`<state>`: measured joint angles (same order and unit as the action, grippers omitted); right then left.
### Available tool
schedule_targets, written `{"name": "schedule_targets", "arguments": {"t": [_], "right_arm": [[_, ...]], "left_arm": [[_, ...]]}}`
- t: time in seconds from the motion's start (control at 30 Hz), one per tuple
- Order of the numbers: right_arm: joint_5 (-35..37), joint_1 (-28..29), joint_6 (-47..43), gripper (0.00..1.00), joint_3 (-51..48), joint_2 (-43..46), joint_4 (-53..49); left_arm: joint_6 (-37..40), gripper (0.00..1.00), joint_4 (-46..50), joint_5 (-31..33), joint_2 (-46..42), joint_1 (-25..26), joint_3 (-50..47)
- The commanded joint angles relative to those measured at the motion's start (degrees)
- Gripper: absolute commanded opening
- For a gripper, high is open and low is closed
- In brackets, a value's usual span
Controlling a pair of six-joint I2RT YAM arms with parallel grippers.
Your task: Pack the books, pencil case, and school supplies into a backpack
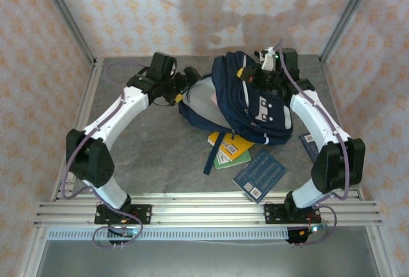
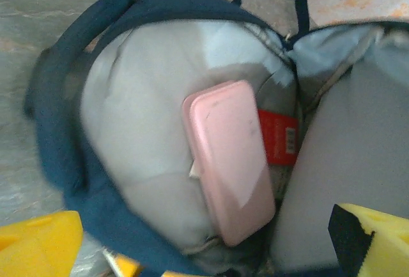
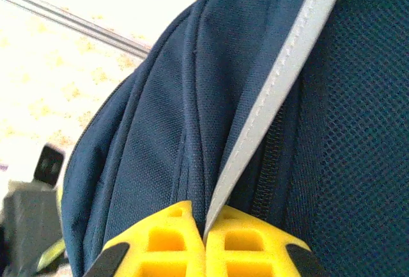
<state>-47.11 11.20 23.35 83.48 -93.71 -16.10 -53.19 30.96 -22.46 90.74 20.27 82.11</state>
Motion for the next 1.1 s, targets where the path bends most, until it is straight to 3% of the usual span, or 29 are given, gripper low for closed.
{"name": "schedule_targets", "arguments": {"t": [0.0,0.27,0.47,0.5,0.53,0.57,0.67,0.73,0.83,0.87,0.93,0.97,1.07], "right_arm": [[-0.66,0.53,-7.35,0.0,8.14,-3.68,3.24],[2.37,10.09,-15.22,0.0,24.8,-17.46,-5.89],[5.18,17.16,-17.19,0.0,34.52,-26.51,-11.85],[8.02,17.92,-17.88,0.09,36.25,-27.14,-14.06],[12.48,18.59,-18.37,0.26,37.25,-26.99,-16.33],[16.71,18.97,-18.54,0.37,37.4,-26.26,-17.67],[30.53,19.12,-16.53,0.56,32.69,-19.61,-19.23],[38.64,19.12,-15.13,0.59,26.18,-12.98,-19.2],[47.24,19.21,-12.62,0.49,13.09,-1.62,-18.24],[48.73,19.21,-11.55,0.4,7.95,2.19,-17.15],[51.05,19.25,-7.49,0.09,-4.75,10.72,-14.94],[51.04,19.3,-5.81,0.0,-9.75,13.42,-14.82],[52.42,20.38,-0.58,0.0,-24.7,22.52,-17.55]], "left_arm": [[4.34,1.0,1.67,3.12,-7.08,0.65,-4.55],[6.66,0.99,-0.69,4.48,-20.2,0.65,-15.32],[8.42,0.98,-0.56,5.3,-24.53,0.73,-18.66],[8.67,0.98,-0.55,5.17,-24.73,0.73,-19.04],[8.88,0.98,-0.7,4.78,-24.93,0.81,-19.69],[9.18,0.98,-0.86,4.54,-24.99,0.94,-20.18],[10.87,0.97,-1.27,5.14,-24.98,2.77,-21.59],[12.66,0.97,-0.95,6.68,-24.66,5.25,-22.02],[14.11,0.96,-1.06,8.45,-23.83,8.58,-22.66],[14.39,0.96,-1.38,8.84,-23.62,9.67,-22.9],[15.4,0.95,-1.93,9.78,-23.04,12.13,-23.57],[15.84,0.95,-2.02,10.32,-22.86,13.12,-23.87],[17.34,0.94,-2.31,11.53,-21.84,16.65,-24.82]]}}
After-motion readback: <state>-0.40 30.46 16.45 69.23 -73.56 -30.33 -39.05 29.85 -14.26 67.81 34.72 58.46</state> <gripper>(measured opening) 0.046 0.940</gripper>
